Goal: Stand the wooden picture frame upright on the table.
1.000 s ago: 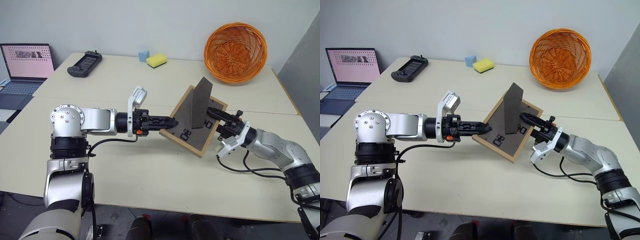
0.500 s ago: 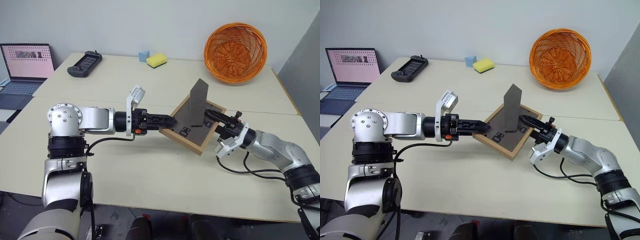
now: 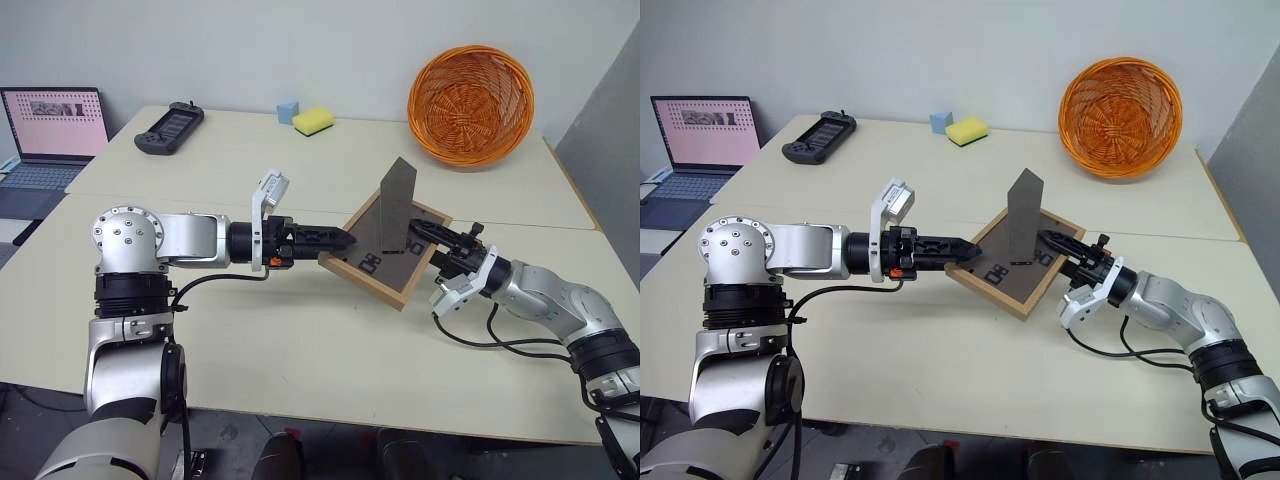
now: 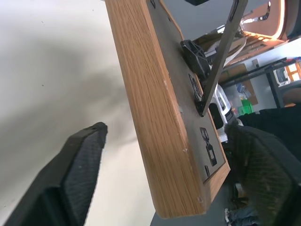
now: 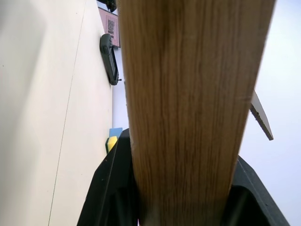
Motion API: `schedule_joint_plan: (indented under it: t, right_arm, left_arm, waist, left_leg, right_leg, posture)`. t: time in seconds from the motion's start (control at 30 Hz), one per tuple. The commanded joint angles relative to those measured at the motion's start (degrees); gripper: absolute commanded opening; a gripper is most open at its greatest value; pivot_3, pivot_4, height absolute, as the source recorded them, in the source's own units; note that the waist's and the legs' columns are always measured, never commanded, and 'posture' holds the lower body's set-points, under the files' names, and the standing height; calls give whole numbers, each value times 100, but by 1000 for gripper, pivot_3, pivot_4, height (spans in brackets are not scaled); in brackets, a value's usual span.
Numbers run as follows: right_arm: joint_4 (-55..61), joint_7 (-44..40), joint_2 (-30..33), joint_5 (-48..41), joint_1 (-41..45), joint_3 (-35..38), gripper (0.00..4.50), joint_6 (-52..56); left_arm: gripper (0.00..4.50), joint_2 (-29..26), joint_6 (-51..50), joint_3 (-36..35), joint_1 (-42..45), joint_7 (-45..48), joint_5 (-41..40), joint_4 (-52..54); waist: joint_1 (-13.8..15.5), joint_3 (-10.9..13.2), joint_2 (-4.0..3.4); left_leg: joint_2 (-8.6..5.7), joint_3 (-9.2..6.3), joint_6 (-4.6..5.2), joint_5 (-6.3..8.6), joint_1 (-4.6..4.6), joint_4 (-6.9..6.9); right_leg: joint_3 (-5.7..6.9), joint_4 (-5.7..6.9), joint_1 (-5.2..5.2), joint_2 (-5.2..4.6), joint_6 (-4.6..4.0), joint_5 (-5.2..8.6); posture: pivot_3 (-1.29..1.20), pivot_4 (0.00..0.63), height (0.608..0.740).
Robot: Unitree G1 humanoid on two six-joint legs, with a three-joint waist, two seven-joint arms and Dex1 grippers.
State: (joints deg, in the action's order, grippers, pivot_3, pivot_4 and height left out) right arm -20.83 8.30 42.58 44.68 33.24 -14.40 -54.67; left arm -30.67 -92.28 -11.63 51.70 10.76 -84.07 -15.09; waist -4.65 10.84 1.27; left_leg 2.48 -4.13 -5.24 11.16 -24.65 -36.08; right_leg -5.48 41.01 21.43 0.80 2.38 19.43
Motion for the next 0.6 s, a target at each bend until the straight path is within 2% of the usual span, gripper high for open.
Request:
schedule_joint_plan:
  t: [0.03,0.17,0.33,0.43,0.5,0.6]
  right_arm:
    - [83,29,41,-201,143,181,1580,-26]
    - [37,-69,18,-338,148,189,1580,-18]
    - [-50,-612,-171,-1159,221,240,1580,267]
    - [-64,-1093,-340,-1773,317,263,1580,557]
    - [22,-1809,-601,-2569,404,230,1580,1172]
    - [331,-3043,-1369,-4224,611,258,1580,3019]
  left_arm:
    - [4459,-154,48,-155,137,154,73,262]
    - [4459,-278,313,-286,119,348,243,521]
    - [4459,-589,1920,-531,-476,1080,1210,2111]
    - [4459,-602,2505,-802,-964,1170,1438,2723]
    - [4459,-587,2878,-793,-1462,1061,1770,3322]
    - [4459,-302,3268,-765,-2323,681,1968,4381]
  waist:
    - [0,0,0]
    - [-2,0,0]
    - [-10,0,-1]
    - [-15,0,-1]
    - [-6,0,-1]
    - [-6,0,0]
  left_leg:
    - [0,0,0,0,0,0]
    - [1,1,0,0,0,0]
    - [5,7,0,0,1,2]
    - [10,15,0,0,8,2]
    - [12,16,0,0,11,1]
    - [10,15,1,1,18,2]
  right_leg:
    - [0,0,0,0,0,0]
    - [0,0,0,0,0,0]
    - [-2,-1,-1,0,0,0]
    - [-5,-3,-6,0,-1,0]
    - [-5,-2,-7,0,-1,-1]
    - [-7,-7,-21,-1,-1,0]
  posture:
    - [0,150,740]
    - [0,150,740]
    - [0,150,740]
    - [0,150,740]
    - [0,150,740]
    - [0,150,740]
